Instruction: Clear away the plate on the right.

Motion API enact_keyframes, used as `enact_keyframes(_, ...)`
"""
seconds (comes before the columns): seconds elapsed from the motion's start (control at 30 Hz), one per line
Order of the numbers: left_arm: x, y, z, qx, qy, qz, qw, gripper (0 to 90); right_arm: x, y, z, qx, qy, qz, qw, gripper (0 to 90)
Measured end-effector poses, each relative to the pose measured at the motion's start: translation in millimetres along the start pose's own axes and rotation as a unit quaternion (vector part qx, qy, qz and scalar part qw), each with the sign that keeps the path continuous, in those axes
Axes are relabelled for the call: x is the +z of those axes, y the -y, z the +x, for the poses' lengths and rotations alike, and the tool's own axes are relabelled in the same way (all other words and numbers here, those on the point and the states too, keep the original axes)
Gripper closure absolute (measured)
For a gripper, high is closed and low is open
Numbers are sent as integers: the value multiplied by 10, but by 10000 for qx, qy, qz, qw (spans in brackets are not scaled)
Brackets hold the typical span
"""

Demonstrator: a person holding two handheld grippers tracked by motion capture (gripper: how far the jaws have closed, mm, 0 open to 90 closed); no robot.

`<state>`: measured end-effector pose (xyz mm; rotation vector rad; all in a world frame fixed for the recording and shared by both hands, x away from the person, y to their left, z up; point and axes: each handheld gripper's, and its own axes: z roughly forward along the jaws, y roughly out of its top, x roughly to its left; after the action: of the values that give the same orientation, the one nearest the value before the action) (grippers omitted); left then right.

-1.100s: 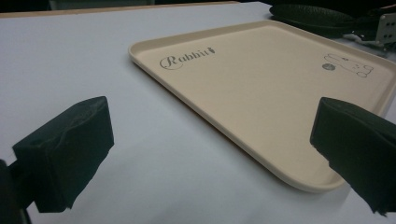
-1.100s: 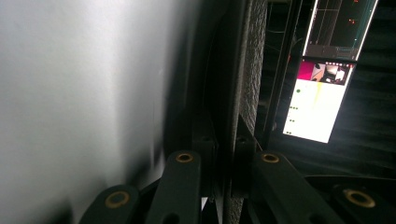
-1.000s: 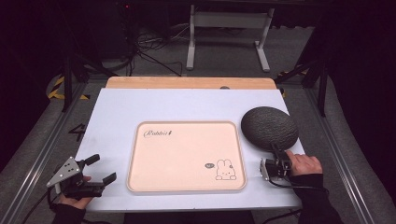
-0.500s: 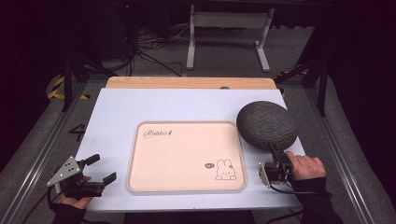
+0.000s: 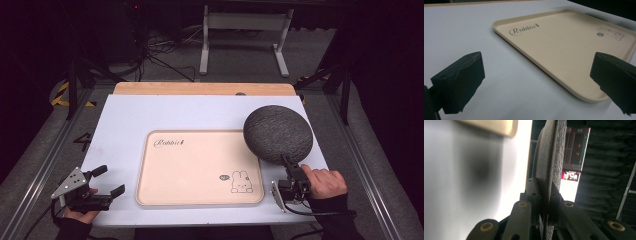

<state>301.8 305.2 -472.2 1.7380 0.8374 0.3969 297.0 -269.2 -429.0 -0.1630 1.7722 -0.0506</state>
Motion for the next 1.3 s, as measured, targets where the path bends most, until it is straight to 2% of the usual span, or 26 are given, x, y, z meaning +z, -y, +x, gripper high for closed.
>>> enact_keyframes(0.17,2,-2,2,-11,16,16,10000,3,-77,-166,-94,132,56,-223,9996,851)
enact_keyframes(0.43,2,-1,1,-14,9,17,10000,3,-140,-503,-164,-77,129,-753,9970,851)
enact_keyframes(0.47,2,-1,1,-14,9,17,10000,3,-140,-503,-164,-77,129,-753,9970,851)
enact_keyframes(0.6,0,0,-1,-2,-9,6,10000,3,-143,-691,-164,-201,72,-1015,9946,848)
enact_keyframes(0.77,-7,6,-13,2,-47,-31,10000,3,-143,-857,-181,-227,76,-1292,9913,846)
enact_keyframes(0.93,-7,5,-5,-41,-55,-38,10000,3,-136,-1001,-207,-208,87,-1501,9884,846)
enact_keyframes(1.3,-3,3,-1,-37,-32,-18,10000,3,-145,-1282,-180,-336,-15,-1902,9812,841)
